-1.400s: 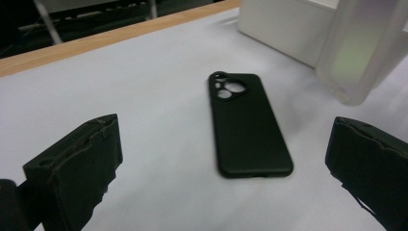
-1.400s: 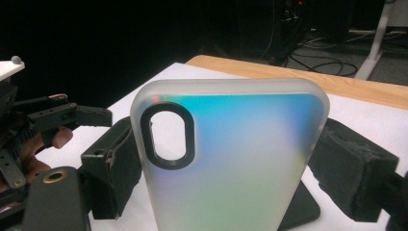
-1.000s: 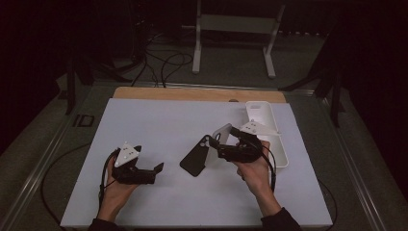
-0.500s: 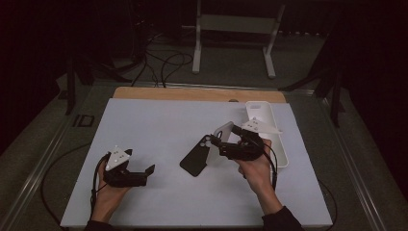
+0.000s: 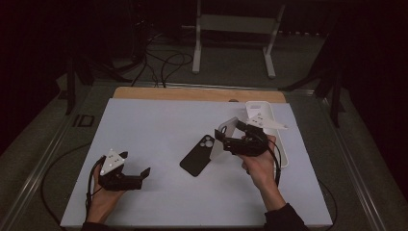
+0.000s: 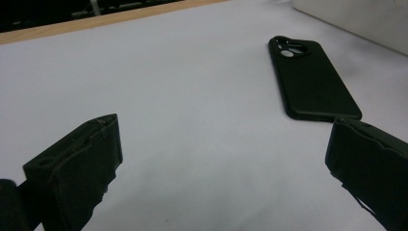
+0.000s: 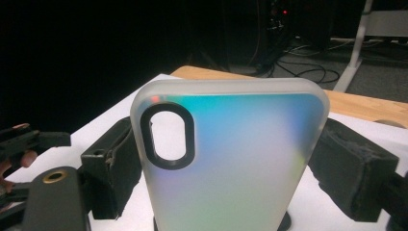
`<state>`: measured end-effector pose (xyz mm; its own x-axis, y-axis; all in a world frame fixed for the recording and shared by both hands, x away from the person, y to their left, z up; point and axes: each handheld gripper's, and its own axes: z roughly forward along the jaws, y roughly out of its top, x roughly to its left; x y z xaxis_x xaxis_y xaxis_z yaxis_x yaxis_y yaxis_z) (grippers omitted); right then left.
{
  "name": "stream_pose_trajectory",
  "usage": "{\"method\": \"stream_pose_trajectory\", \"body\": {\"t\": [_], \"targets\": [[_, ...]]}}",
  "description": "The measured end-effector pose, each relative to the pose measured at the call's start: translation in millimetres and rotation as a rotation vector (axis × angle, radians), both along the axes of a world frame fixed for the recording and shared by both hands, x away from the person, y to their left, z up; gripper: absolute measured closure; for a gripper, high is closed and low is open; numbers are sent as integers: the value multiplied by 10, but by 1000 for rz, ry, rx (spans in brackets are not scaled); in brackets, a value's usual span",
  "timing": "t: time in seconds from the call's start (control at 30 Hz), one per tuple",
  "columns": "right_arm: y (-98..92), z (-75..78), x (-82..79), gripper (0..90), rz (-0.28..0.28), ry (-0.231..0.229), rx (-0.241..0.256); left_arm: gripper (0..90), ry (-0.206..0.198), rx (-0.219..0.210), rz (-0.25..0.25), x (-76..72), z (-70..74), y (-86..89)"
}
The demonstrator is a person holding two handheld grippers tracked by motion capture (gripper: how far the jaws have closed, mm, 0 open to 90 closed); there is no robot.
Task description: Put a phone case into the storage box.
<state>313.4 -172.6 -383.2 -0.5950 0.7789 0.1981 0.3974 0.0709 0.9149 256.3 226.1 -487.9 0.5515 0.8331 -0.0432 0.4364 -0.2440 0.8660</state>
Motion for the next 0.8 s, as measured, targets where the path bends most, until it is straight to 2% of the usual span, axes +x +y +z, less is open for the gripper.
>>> {"method": "stream_pose_trajectory", "body": {"t": [0.37,0.8], "targets": [[-117,81,122,171,-37,-1,8,0,10,-2,-4,-58,-48,89],[-206,162,289,171,-82,-21,-26,0,0,-6,-4,-66,-64,99]]}}
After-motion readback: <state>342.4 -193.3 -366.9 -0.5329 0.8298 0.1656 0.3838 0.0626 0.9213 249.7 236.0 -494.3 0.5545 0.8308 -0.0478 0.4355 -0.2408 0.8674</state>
